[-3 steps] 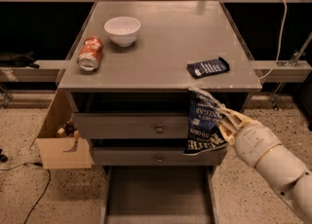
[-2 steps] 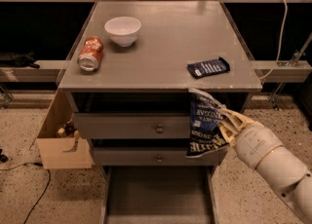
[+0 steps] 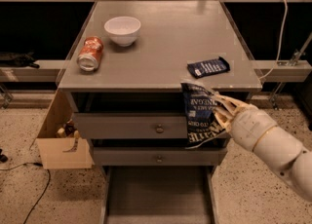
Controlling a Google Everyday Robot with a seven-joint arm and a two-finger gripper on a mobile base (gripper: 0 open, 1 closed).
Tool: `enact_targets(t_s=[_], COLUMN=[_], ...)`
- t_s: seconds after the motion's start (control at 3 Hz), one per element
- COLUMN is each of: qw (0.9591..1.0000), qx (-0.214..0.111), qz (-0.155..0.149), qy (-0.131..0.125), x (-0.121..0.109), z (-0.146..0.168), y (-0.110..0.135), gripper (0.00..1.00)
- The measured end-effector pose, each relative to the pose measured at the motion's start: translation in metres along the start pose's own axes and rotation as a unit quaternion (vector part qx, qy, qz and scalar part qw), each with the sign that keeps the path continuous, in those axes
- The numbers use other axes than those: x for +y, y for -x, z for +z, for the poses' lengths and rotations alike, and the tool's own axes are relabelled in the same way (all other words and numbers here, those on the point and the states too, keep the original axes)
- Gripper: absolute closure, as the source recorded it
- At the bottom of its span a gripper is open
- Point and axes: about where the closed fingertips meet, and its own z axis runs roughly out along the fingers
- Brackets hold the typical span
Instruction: Pick blue chip bag from bottom drawer and place on counter
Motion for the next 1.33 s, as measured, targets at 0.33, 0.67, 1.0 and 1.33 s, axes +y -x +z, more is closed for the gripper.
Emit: enact_targets(t_s=[0.33, 0.67, 1.0, 1.33], qw=[0.9994, 0.9978, 0.9978, 0.9969], qx=[-0.002, 0.002, 0.002, 0.002], qz=[-0.034, -0.065, -0.067, -0.076], qy=[0.007, 0.009, 0.003, 0.019], x=[-0.047, -0.092, -0.101, -0.096], z=[0.018, 0.028, 0.027, 0.032], y=[0.004, 0.008, 0.008, 0.010], gripper=[1.00, 1.00, 1.00, 1.00])
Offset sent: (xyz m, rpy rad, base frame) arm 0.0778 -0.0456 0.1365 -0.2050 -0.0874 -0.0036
